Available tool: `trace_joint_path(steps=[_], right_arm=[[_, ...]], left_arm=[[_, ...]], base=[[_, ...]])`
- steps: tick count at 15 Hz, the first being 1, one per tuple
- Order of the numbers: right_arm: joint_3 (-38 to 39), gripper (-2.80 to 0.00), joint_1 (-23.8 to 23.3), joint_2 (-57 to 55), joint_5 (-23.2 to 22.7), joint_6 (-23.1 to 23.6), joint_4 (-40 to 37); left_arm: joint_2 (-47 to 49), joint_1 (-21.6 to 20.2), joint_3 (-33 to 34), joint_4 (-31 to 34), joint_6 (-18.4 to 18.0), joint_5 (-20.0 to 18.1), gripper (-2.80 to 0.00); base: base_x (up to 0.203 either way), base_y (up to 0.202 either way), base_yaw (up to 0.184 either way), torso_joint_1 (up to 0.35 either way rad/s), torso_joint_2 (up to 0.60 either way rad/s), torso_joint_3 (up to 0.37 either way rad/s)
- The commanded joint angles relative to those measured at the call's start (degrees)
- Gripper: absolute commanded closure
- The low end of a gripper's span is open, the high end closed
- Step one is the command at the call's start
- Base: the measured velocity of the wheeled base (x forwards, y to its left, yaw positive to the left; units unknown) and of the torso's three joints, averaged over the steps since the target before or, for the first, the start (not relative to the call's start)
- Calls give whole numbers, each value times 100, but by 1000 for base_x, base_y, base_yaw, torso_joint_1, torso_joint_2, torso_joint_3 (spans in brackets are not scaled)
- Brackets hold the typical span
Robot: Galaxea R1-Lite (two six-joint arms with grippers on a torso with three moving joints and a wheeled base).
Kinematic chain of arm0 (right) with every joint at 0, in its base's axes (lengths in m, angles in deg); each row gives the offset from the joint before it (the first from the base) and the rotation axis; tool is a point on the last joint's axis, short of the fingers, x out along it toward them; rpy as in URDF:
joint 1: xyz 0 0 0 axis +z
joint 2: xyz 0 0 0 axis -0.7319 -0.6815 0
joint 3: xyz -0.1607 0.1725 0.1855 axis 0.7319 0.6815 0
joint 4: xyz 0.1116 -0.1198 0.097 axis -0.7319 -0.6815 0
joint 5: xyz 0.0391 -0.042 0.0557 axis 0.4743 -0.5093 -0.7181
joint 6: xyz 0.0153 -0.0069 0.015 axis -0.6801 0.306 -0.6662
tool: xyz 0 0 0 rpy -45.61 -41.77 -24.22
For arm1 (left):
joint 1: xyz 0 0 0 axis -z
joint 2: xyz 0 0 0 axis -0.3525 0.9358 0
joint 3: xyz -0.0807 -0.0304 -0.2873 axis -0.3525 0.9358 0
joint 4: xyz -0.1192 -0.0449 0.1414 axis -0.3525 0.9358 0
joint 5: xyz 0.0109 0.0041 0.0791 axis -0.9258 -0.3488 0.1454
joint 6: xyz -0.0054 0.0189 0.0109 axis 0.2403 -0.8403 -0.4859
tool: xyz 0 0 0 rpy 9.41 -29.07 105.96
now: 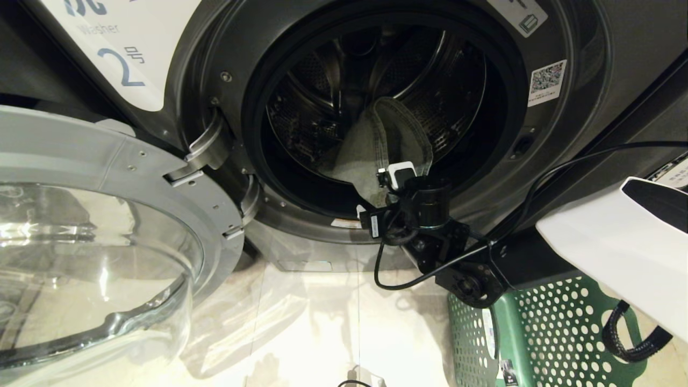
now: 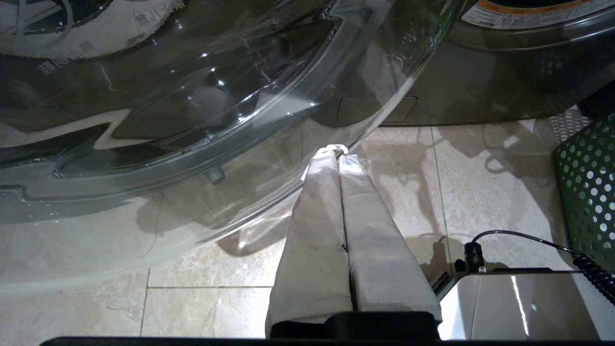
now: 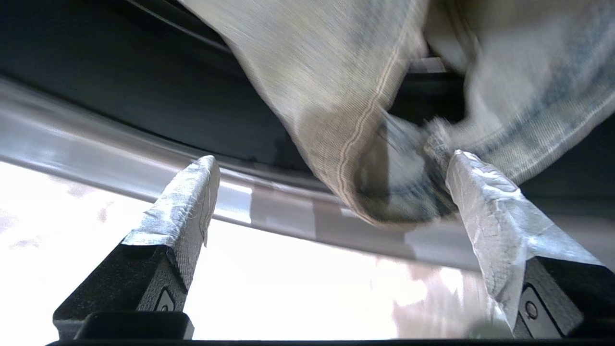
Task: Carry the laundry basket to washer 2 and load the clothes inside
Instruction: Place the clothes into the washing machine
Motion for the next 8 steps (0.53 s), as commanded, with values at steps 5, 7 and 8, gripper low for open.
trace_joint_path(steps=[5,7,8], right_arm=[[-116,-280,-78,-36,16,-331,-309],[-135,-280,-78,84,14,-498,-517],[-127,-280,-74,190,15,-494,-624]], left_arm=[[9,0,-2,1,0,1,0],[9,0,4,1,0,1,0],[9,0,5,1,0,1,0]], base=[[0,0,0,0,0,0],[0,0,0,0,0,0],[0,0,0,0,0,0]])
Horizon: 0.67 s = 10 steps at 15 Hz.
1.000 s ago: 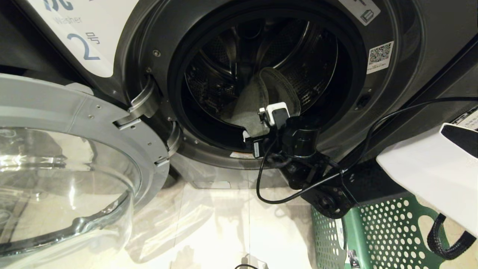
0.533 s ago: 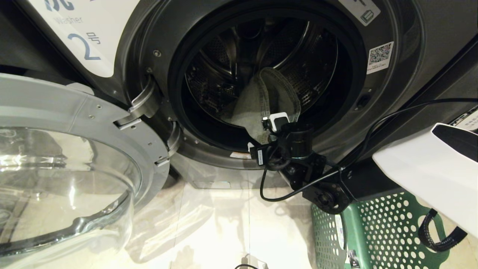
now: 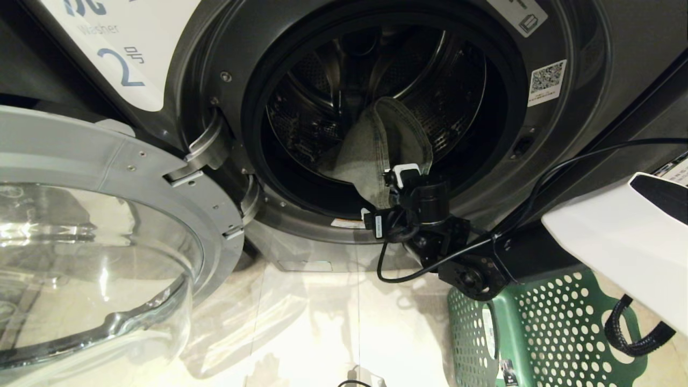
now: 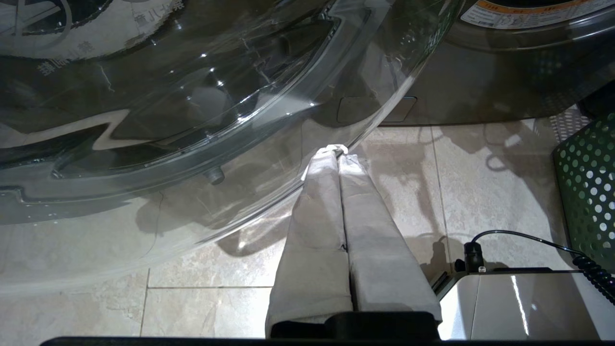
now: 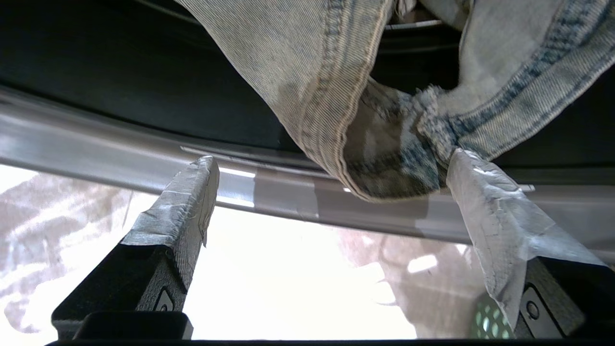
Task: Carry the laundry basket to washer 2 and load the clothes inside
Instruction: Place the clothes into the washing machine
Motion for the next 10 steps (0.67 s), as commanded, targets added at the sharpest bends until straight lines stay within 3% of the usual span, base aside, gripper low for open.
trace_joint_path(steps=[1,10], right_arm=[[7,-280,11,229,17,-7,-117],[447,-280,98,957,105,-26,-279]], left_arm=[[9,0,5,1,0,1,0],[9,0,2,1,0,1,0]], base=[[0,0,0,0,0,0],[0,0,0,0,0,0]])
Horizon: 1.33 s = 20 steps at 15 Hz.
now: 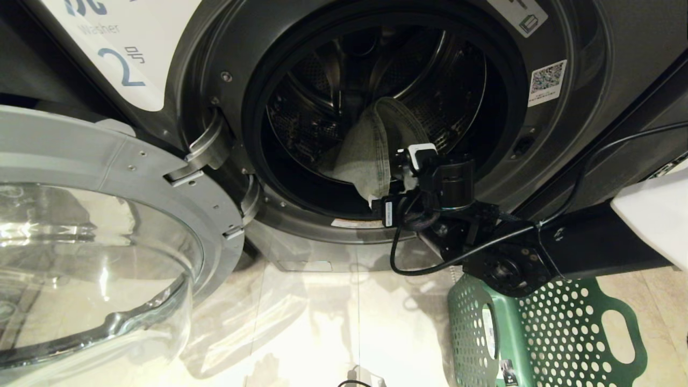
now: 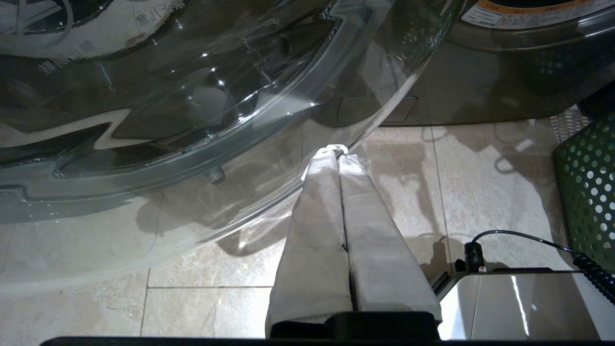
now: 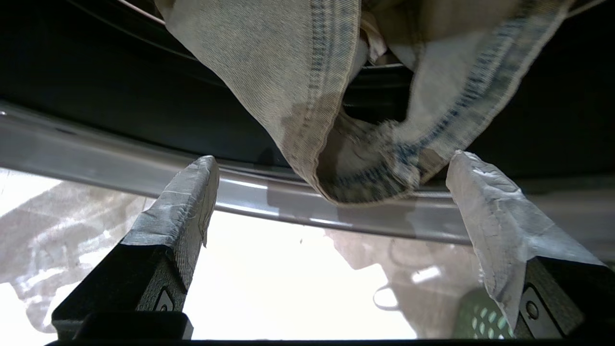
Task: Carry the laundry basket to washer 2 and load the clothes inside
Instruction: Place the clothes into the washing machine
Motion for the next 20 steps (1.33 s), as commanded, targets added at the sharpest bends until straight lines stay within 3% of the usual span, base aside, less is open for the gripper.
trace_joint_path(steps=[1,4,10,16,20], right_arm=[[220,-280,24,213,17,-59,23],[309,-280,25,284,18,-171,-298],[9,-280,18,237,-2,-909,-1936],[-1005,-280,22,-349,110,-895,-2068],[-1033,-280,34,-364,114,-907,-2385]], left_arm=[[9,0,5,-1,0,1,0],[9,0,5,-1,0,1,0],[9,0,5,-1,0,1,0],[9,0,5,-1,0,1,0],[9,0,5,-1,0,1,0]], base=[[0,0,0,0,0,0],[0,0,0,0,0,0],[0,0,0,0,0,0],[0,0,0,0,0,0],[0,0,0,0,0,0]])
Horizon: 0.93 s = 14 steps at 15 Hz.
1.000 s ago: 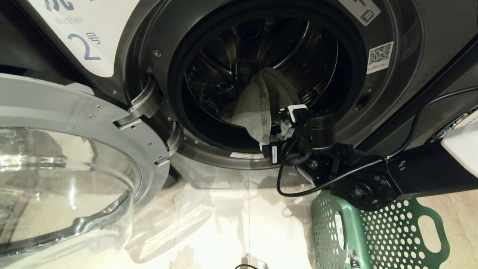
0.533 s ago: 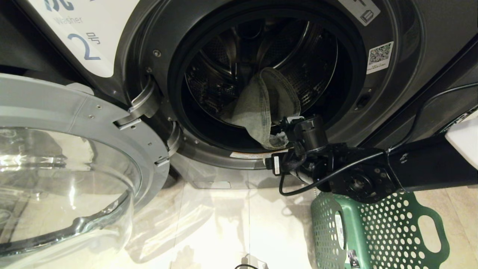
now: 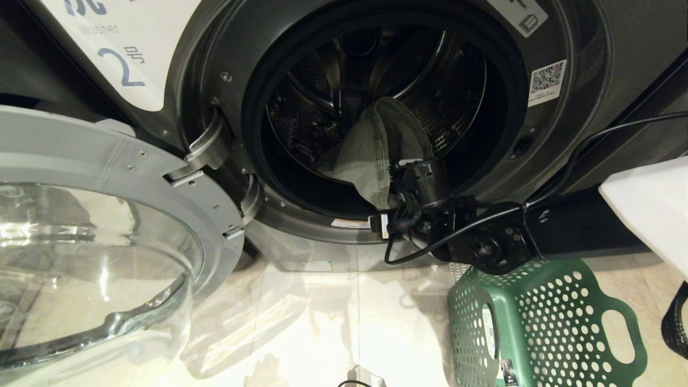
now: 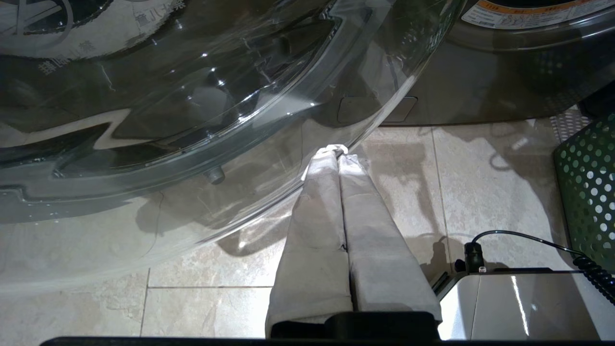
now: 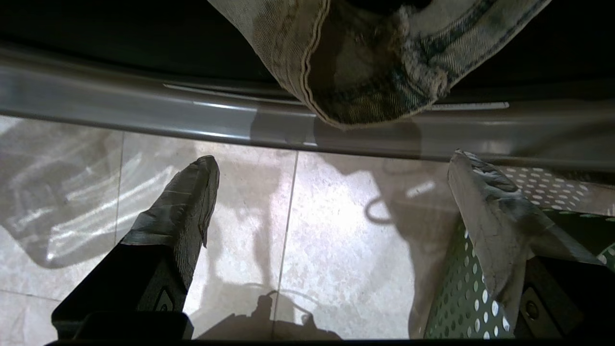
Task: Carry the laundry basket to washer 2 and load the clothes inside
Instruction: Place the clothes into the washing machine
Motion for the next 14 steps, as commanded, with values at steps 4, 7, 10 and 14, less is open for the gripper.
trace_joint_path(steps=[4,7,10,14], right_arm=[[-38,-280,12,-40,17,-140,-274],[27,-280,19,274,43,-285,-312],[146,-280,26,440,149,-363,-342],[146,-280,105,579,169,-389,-569]], left_arm=[[9,0,3,-1,0,-1,0],[9,0,-3,-1,0,-1,0],[9,0,4,-1,0,-1,0],[9,0,5,-1,0,-1,0]], base=[[0,0,0,0,0,0],[0,0,0,0,0,0],[0,0,0,0,0,0],[0,0,0,0,0,0]])
